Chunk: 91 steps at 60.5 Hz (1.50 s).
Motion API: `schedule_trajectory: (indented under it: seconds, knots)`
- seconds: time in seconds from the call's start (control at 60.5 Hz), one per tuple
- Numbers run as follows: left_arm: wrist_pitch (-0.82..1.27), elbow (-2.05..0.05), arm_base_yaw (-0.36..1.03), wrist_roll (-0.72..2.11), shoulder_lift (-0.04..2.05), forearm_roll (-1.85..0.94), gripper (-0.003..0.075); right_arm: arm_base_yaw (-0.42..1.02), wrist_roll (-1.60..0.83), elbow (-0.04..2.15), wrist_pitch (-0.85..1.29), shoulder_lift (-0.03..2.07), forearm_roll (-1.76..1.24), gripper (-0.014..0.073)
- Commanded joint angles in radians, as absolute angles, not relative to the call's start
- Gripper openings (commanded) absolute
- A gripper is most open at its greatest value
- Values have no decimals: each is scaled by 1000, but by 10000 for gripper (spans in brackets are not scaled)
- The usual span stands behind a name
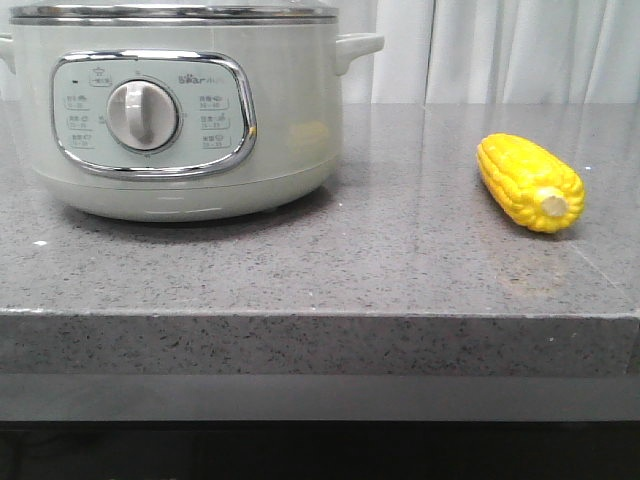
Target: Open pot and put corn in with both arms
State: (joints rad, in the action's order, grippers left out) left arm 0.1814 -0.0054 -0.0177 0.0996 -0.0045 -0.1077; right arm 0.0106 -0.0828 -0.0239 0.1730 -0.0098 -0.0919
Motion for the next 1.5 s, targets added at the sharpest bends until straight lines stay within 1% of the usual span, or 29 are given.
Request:
schedule_trajectory:
  seconds: [0.0, 0.182, 0.38, 0.48, 0.579, 0.628, 0.695, 0.761, 0.777, 0.794, 0.827, 0.843, 0.86, 0.876, 0.893, 0.909, 0.943, 0.992, 1.108, 1.207, 1.488]
  knots:
    - [109, -78, -11, 98, -21, -117, -19, 4, -81, 60, 91, -24, -82, -59]
    - [218, -296, -11, 94, 90, -117, -19, 4, -81, 266, 185, 43, -82, -59]
    - [252, -511, -11, 94, 348, -117, -18, 4, -83, 495, 218, 292, -82, -59]
    - [252, -574, -11, 94, 435, -117, -18, 4, -83, 567, 225, 409, -82, -59]
    - [242, -600, -11, 94, 481, -117, -15, 4, -83, 591, 209, 469, -82, -59]
    - [232, -602, -11, 94, 484, -117, 6, 4, -83, 591, 203, 475, -82, -58]
    - [232, -602, -11, 94, 484, -117, 89, 4, -83, 591, 203, 474, -82, -41]
    - [232, -602, -11, 94, 484, -117, 227, 4, -83, 591, 204, 474, -82, 34]
    - [232, -602, -11, 94, 484, -117, 260, 4, -83, 591, 204, 474, -82, 75]
    - [232, -602, -11, 94, 484, -117, 311, 4, -83, 591, 204, 474, -82, 107]
    - [232, -602, -11, 94, 484, -117, 397, 4, -83, 591, 204, 474, -82, 202]
    - [232, -602, -11, 94, 484, -117, 428, 4, -83, 591, 204, 474, -82, 245]
    - [232, -602, -11, 94, 484, -117, 456, 4, -83, 591, 204, 474, -82, 313]
    - [232, -602, -11, 94, 484, -117, 491, 4, -83, 591, 204, 474, -82, 358]
    - [232, -602, -11, 94, 484, -117, 511, 4, -83, 591, 207, 474, -82, 426]
    - [232, -602, -11, 94, 484, -117, 534, 4, -83, 591, 208, 474, -82, 468]
    - [232, -602, -11, 94, 484, -117, 557, 4, -83, 591, 209, 474, -82, 580]
    - [232, -602, -11, 94, 484, -122, 557, 4, -83, 590, 208, 474, -82, 671]
    - [234, -607, -10, 94, 489, -153, 557, 4, -83, 590, 209, 474, -82, 640]
    - [304, -663, -10, 102, 535, -153, 557, 4, -83, 590, 209, 474, -82, 634]
    - [504, -955, -9, 167, 803, -168, 559, 4, -83, 590, 210, 474, -82, 634]
